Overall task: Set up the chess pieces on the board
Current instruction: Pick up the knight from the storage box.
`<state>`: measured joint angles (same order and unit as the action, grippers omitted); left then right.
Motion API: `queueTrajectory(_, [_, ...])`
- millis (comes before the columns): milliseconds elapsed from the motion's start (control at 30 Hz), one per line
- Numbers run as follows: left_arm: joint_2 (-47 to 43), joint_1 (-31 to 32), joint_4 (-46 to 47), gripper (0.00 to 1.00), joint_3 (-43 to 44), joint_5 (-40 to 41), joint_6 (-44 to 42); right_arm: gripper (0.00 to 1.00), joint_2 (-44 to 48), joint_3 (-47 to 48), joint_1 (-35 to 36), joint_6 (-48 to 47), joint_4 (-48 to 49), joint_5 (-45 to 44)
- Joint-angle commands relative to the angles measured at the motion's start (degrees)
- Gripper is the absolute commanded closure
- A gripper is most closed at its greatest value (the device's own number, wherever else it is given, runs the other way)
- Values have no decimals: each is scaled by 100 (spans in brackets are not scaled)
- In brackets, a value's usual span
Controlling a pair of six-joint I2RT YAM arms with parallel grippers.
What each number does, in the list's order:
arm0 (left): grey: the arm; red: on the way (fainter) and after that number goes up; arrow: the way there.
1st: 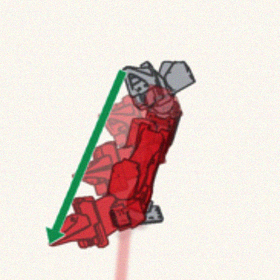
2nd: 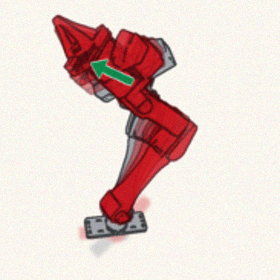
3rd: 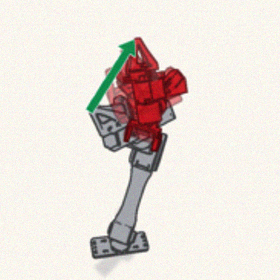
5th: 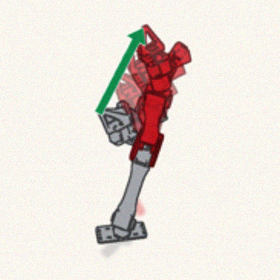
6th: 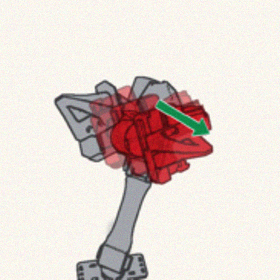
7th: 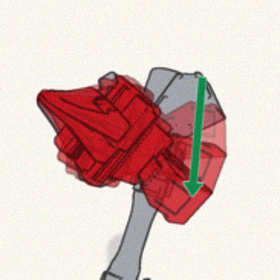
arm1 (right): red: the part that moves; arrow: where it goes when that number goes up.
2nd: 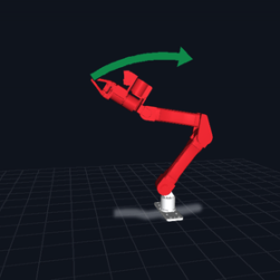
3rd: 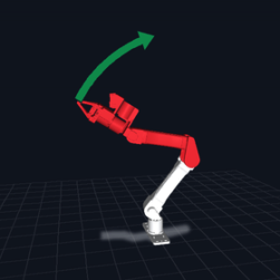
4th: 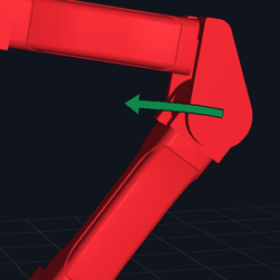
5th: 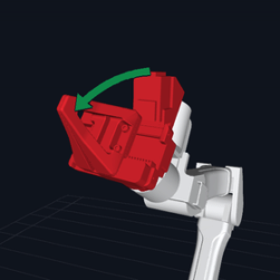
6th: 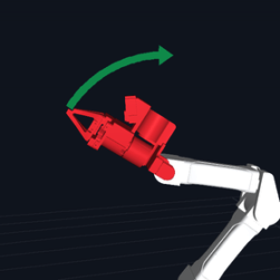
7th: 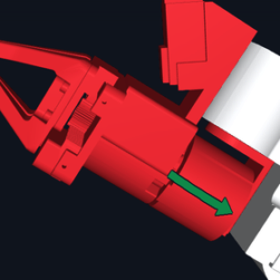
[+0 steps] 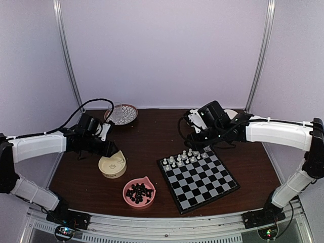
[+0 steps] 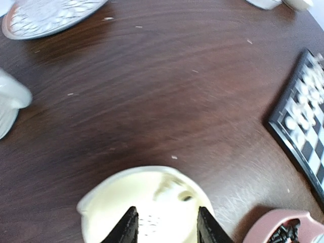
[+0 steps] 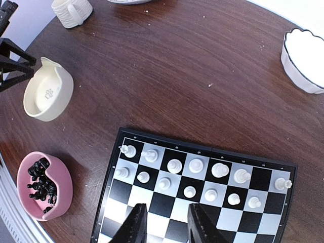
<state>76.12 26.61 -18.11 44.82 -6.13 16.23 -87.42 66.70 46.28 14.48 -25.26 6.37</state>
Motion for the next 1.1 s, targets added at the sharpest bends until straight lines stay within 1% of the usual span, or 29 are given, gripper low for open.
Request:
queueTrajectory(0, [123, 239, -90, 63, -40, 165, -395, 69, 245, -140, 30, -108, 182, 14])
queueTrajectory(67, [285, 239, -92, 64, -39, 155, -412, 69, 357, -280, 32, -121, 351, 31])
queueTrajectory(167, [533, 239, -60, 61, 3, 129, -427, 69, 531, -507, 33, -122, 650, 27])
queueTrajectory(267, [781, 239, -123, 61, 105, 134, -436, 69, 642, -663, 30, -87, 876, 29])
queueTrajectory(500, [1081, 239, -156, 61, 148, 110, -395, 69, 957, -1035, 35, -53, 1291, -121])
queueTrajectory(667, [1327, 239, -164, 62, 262, 73, -389, 69, 1075, -1126, 34, -34, 1379, -148])
queueTrajectory(767, [1477, 239, -128, 63, 303, 17, -367, 69, 1065, -1138, 31, -24, 1418, -136])
queueTrajectory(967, [1688, 248, -107, 60, 405, 103, -342, 69, 999, -1115, 37, -24, 1414, -73])
queueTrajectory(1067, [1857, 248, -126, 60, 501, -18, -335, 69, 999, -1106, 37, -33, 1405, -74])
